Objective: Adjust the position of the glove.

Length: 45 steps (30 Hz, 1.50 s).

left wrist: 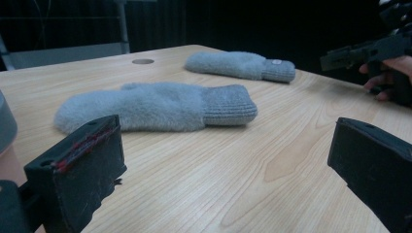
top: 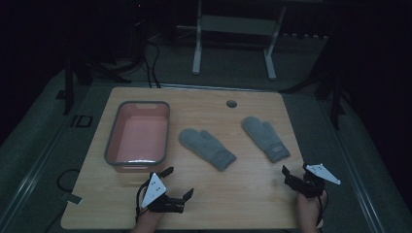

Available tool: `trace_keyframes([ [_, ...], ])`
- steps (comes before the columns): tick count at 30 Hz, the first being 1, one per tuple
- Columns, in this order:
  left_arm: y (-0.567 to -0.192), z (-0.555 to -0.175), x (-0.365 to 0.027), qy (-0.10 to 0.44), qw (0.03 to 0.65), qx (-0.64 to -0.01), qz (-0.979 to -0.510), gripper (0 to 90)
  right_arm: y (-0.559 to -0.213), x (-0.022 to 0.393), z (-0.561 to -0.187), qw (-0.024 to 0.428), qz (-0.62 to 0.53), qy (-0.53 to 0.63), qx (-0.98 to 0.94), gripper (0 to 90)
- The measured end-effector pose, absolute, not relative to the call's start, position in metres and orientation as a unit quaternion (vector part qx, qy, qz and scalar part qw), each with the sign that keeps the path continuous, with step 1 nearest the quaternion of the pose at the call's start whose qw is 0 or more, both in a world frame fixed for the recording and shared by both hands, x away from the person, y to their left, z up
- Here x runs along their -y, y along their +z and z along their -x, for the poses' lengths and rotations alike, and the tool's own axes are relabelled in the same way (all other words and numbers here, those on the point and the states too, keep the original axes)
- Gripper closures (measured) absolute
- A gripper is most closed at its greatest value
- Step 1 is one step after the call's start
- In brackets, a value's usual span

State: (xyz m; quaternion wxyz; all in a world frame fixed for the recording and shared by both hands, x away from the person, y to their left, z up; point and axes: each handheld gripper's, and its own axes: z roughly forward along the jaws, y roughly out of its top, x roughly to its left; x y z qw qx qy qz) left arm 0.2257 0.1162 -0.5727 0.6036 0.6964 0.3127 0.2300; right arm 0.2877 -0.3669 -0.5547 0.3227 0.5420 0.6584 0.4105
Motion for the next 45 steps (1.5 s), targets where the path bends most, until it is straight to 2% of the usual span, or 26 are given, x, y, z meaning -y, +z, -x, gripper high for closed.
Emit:
trace_keyframes([
  [5,-0.571,-0.227,-0.118,0.228,0.594,-0.292,-0.714,0.4,-0.553,0.363,-0.289,0.320,-0.521,0.403,-0.681,13.7],
  [11,-0.572,-0.228,-0.124,0.229,0.595,-0.298,-0.710,0.4,-0.547,0.356,-0.292,0.306,-0.495,0.397,-0.710,13.3],
  [14,-0.572,-0.227,-0.123,0.232,0.594,-0.294,-0.712,0.4,-0.532,0.352,-0.296,0.305,-0.494,0.391,-0.714,10.8],
  [15,-0.572,-0.227,-0.123,0.233,0.594,-0.294,-0.712,0.4,-0.527,0.349,-0.296,0.315,-0.494,0.383,-0.714,11.3],
  [16,-0.572,-0.227,-0.123,0.233,0.593,-0.293,-0.713,0.4,-0.525,0.348,-0.296,0.318,-0.494,0.381,-0.714,15.4],
  [18,-0.572,-0.227,-0.123,0.232,0.594,-0.292,-0.713,0.4,-0.518,0.347,-0.302,0.270,-0.495,0.385,-0.730,14.3],
  [19,-0.573,-0.227,-0.123,0.232,0.594,-0.292,-0.713,0.4,-0.515,0.346,-0.302,0.264,-0.495,0.391,-0.730,15.0],
  [22,-0.573,-0.227,-0.123,0.232,0.594,-0.291,-0.713,0.4,-0.509,0.340,-0.305,0.274,-0.483,0.396,-0.732,14.9],
  [29,-0.573,-0.227,-0.123,0.229,0.595,-0.292,-0.713,0.4,-0.495,0.320,-0.315,0.262,-0.449,0.414,-0.748,15.8],
  [32,-0.573,-0.228,-0.123,0.229,0.595,-0.292,-0.713,0.4,-0.490,0.309,-0.319,0.246,-0.431,0.424,-0.757,15.1],
  [36,-0.573,-0.228,-0.123,0.226,0.596,-0.292,-0.713,0.4,-0.484,0.299,-0.331,0.185,-0.427,0.446,-0.765,14.1],
  [45,-0.574,-0.228,-0.122,0.224,0.596,-0.290,-0.714,0.4,-0.474,0.254,-0.352,0.177,-0.389,0.439,-0.790,12.9],
])
